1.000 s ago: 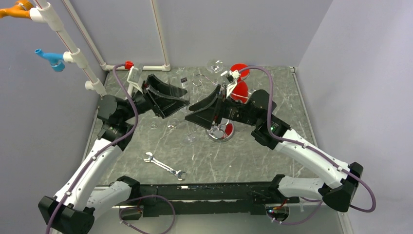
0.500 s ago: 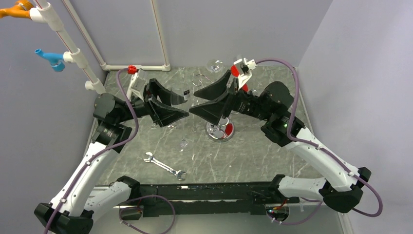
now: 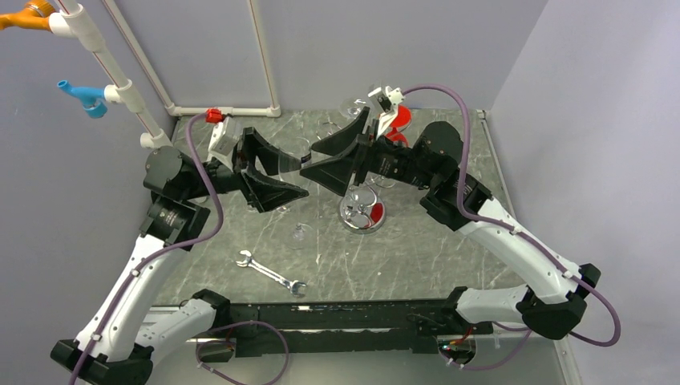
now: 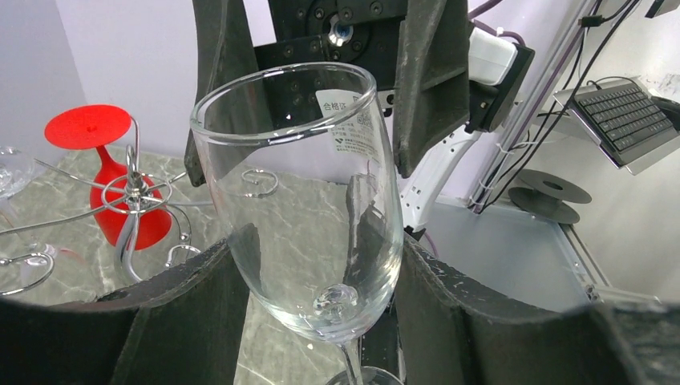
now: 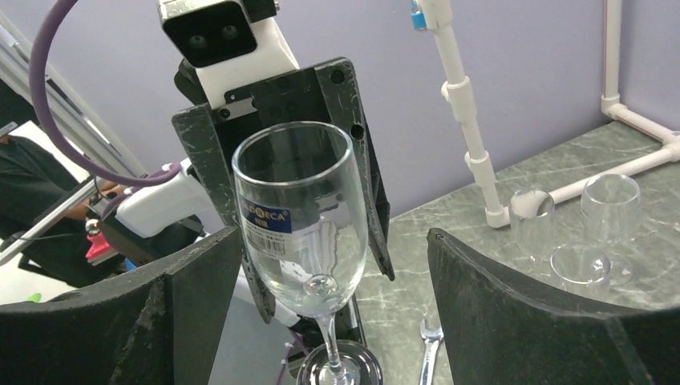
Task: Take the wine glass off the wine glass rack
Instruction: Place the wine glass at the center of the board.
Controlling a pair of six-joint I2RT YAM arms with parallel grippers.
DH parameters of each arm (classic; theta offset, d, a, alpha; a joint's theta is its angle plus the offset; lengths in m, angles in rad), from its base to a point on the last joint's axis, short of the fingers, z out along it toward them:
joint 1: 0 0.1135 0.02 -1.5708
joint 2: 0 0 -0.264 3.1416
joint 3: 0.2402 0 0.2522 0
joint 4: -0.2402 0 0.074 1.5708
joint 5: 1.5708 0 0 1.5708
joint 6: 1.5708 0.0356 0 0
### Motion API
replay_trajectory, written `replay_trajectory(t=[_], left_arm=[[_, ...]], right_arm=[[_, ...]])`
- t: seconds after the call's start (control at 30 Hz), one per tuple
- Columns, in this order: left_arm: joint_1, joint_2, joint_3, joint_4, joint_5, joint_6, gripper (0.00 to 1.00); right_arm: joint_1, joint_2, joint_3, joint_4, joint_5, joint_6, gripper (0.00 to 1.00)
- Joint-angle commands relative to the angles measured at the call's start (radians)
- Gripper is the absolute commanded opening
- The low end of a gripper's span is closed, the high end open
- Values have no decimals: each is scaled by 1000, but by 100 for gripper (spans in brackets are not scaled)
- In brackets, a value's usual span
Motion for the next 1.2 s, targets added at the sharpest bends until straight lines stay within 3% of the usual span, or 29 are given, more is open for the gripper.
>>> replay_trajectory(t=[0.0, 0.63, 1.17], left_arm=[[-4, -3, 44, 2, -6, 41, 0], [-11, 34, 80, -75, 10, 110, 0], [-22, 34, 78, -121, 11, 156, 0]], right_arm=[[10, 3, 63, -12, 23, -44, 87], [53, 66, 70, 43, -13, -39, 85], [73, 93, 61, 91, -41, -11, 52]])
